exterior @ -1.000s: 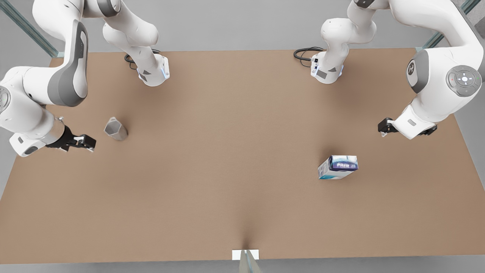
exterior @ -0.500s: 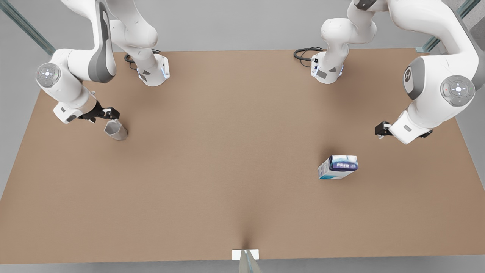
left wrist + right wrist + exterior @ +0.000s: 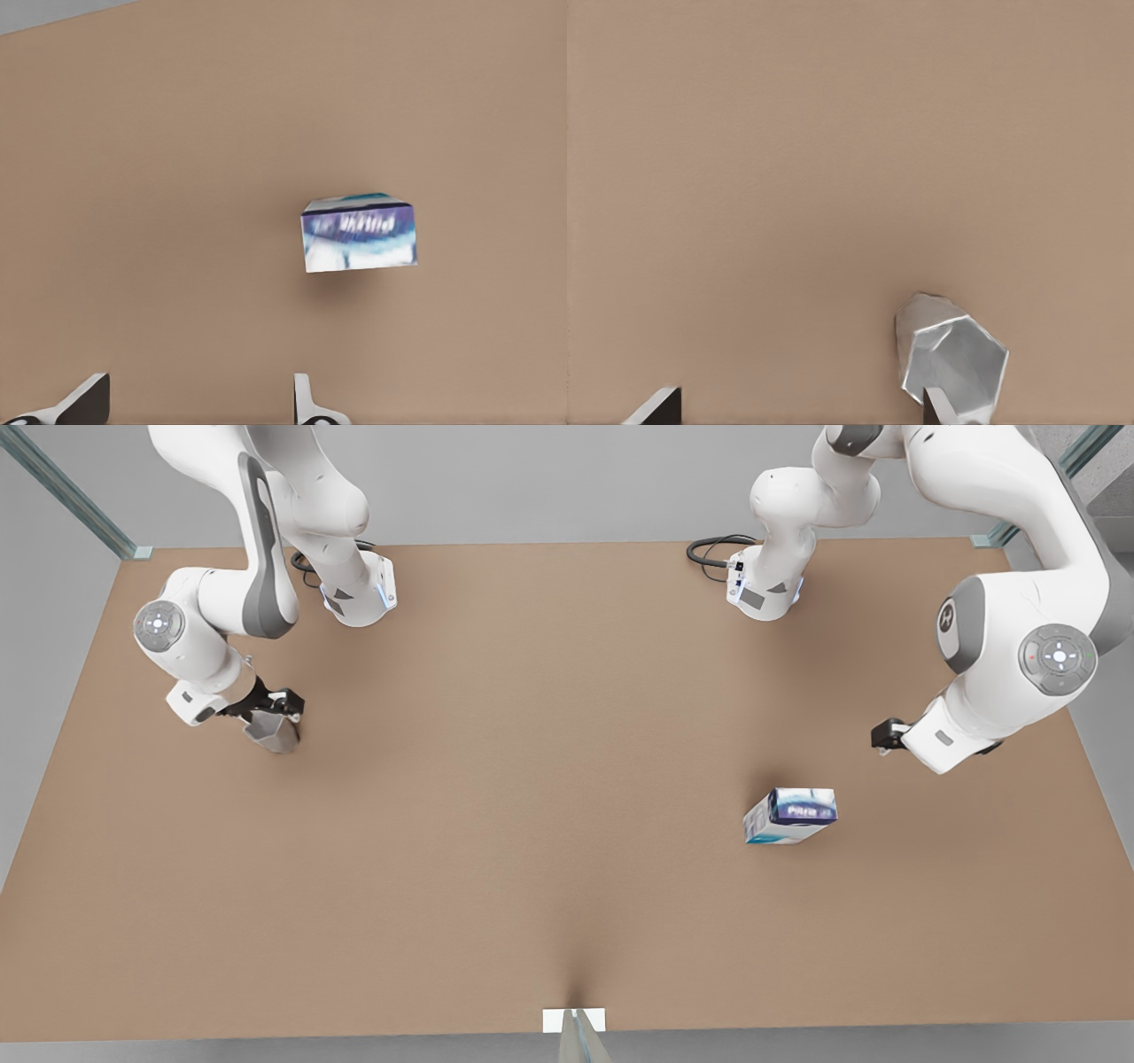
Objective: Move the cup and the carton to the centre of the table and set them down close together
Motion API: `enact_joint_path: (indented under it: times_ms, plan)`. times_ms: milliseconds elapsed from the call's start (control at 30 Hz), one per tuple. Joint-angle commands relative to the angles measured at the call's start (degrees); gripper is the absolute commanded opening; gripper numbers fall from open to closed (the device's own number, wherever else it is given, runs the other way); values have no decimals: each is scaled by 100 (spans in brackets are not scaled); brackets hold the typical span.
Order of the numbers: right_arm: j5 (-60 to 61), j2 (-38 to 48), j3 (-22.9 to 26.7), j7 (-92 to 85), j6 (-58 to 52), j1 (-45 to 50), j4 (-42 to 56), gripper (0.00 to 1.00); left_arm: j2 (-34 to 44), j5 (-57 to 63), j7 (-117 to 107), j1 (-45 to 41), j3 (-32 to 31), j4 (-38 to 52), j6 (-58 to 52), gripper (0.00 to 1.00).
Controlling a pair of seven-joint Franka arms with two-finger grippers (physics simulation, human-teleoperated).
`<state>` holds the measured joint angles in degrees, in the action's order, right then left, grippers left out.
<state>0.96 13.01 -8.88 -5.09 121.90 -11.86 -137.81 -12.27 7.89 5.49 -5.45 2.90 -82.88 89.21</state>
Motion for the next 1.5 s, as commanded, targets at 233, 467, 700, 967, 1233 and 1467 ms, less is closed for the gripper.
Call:
enact_joint_path:
  times_ms: [233,467,700,967,1233,1467]
  plan:
    - [27,-220,62,-27,888,-335,-563,100,-56,-7,5,9,0,-70,18,100]
    - [27,-537,79,-27,1652,-555,-1064,100,-118,-7,5,9,53,-79,18,100]
    - [27,-739,79,-27,1951,-660,-1293,100,-109,-7,5,9,53,-79,9,100]
    - [27,-994,79,-36,1960,-809,-1477,100,-153,-7,5,18,53,-79,26,100]
    - [27,-1231,88,-36,2303,-809,-1583,100,-162,-7,5,18,53,-79,26,100]
    - [18,-1310,97,-45,2470,-818,-1565,28,-162,-7,5,18,53,-79,18,100]
